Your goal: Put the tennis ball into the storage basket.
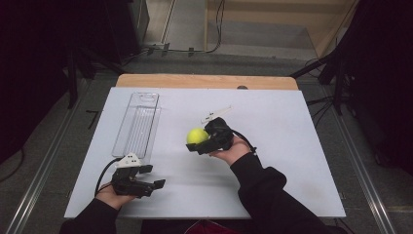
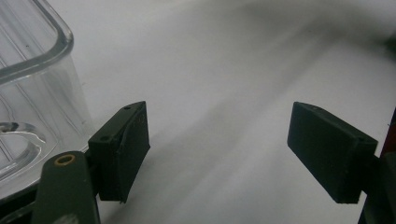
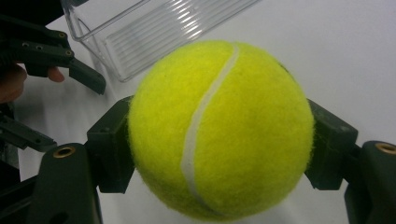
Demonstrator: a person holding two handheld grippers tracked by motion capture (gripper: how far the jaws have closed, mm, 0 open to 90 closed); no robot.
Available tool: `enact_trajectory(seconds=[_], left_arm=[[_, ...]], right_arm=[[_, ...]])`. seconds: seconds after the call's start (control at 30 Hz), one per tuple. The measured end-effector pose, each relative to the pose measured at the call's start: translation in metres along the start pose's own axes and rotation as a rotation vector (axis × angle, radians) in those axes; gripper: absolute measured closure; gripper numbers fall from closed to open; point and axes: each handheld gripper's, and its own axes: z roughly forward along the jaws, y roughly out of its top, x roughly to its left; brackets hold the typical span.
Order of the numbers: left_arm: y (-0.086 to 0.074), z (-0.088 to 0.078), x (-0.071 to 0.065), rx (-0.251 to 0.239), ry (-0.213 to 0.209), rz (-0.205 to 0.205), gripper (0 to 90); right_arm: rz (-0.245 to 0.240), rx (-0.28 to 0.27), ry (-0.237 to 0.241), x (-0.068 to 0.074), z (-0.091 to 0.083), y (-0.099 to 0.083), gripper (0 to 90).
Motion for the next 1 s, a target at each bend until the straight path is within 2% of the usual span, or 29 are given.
enact_trajectory(seconds=[1.0], left_arm=[[0.0, 0.0, 0.0, -0.005, 0.006, -0.002, 21.6]], right_arm=[[-0.002, -0.021, 0.014, 0.003, 0.021, 0.034, 23.3]])
